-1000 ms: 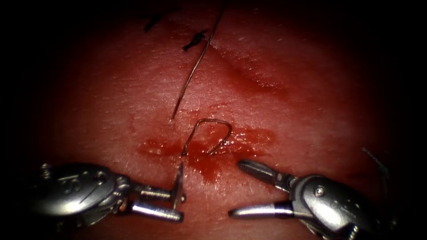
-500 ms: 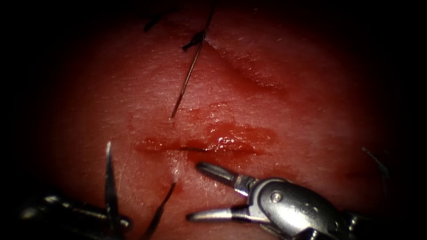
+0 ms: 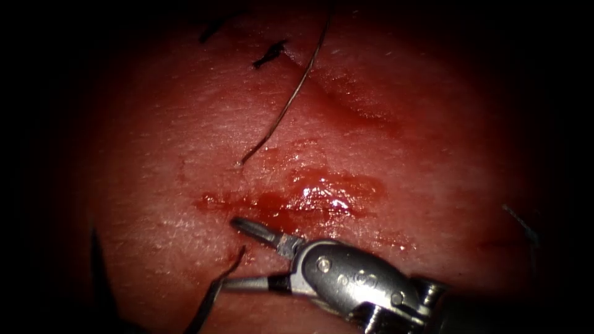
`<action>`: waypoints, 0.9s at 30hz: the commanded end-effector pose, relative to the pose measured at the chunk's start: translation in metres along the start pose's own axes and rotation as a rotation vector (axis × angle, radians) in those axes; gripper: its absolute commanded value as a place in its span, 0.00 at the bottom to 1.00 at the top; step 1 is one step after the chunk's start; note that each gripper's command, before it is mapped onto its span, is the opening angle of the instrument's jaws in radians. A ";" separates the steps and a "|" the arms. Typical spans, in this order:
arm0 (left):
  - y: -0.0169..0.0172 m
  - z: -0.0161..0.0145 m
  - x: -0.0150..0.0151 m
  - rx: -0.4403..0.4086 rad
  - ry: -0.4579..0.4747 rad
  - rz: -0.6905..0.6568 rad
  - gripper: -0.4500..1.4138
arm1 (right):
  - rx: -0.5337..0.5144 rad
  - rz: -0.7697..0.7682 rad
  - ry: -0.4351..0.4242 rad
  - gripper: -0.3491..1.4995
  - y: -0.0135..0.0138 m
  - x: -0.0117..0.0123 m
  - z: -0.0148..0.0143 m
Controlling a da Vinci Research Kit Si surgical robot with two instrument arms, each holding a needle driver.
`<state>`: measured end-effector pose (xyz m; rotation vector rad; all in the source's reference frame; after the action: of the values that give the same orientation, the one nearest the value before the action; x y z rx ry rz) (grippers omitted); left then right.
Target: Wound Closure
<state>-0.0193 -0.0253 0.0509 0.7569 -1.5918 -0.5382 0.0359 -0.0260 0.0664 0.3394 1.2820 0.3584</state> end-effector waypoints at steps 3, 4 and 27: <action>0.0000 0.0003 -0.0010 -0.019 -0.003 0.076 0.00 | 0.001 0.016 0.000 0.60 0.0003 -0.0008 0.0006; -0.0002 0.0002 -0.0013 -0.024 -0.003 0.090 0.00 | 0.002 0.023 0.000 0.54 0.0002 -0.0006 0.0006; 0.0041 -0.0057 -0.0027 -0.368 0.105 0.380 0.00 | -0.034 0.197 -0.042 0.00 -0.0058 0.0108 -0.0039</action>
<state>-0.0136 -0.0202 0.0526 0.1908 -1.4353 -0.4843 0.0342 -0.0262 0.0535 0.4473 1.1969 0.5503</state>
